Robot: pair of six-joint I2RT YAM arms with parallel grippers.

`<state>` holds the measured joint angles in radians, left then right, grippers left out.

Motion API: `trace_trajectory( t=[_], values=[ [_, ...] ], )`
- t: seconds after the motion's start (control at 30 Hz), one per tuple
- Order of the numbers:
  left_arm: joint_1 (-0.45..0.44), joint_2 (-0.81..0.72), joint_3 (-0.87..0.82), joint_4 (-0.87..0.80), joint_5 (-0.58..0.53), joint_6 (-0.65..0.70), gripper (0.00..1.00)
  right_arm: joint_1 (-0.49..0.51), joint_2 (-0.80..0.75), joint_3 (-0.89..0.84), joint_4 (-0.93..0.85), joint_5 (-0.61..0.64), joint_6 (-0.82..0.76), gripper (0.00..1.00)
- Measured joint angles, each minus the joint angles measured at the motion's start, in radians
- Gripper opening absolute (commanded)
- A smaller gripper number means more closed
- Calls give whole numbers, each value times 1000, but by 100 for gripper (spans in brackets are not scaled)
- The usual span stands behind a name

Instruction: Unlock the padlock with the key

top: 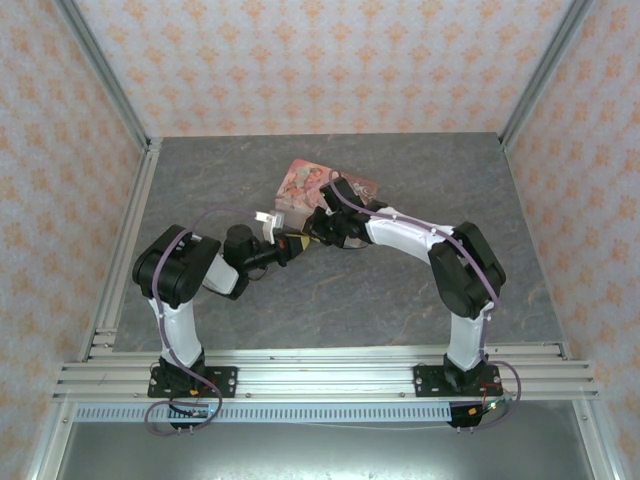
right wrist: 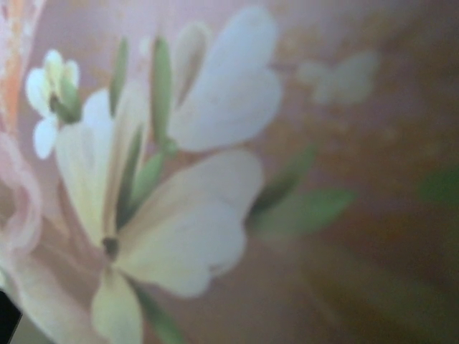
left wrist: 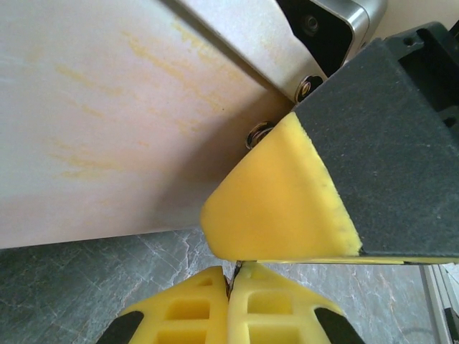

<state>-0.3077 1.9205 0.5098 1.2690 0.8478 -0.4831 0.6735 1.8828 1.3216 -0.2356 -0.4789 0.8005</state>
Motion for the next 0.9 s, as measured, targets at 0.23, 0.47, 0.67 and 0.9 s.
trace_trajectory(
  t=[0.23,0.47,0.67,0.9],
  values=[
    [-12,38,0,29,-19,-26,0,3,0,-36,34,27,-13,12],
    [-33,69,-3,29,-63,-34,0,15,5,-91,106,66,-35,15],
    [-38,103,-7,50,-90,-55,0,29,27,-114,167,105,-53,33],
    [-40,111,-11,76,-108,-66,0,30,27,-140,203,87,-16,51]
  ],
)
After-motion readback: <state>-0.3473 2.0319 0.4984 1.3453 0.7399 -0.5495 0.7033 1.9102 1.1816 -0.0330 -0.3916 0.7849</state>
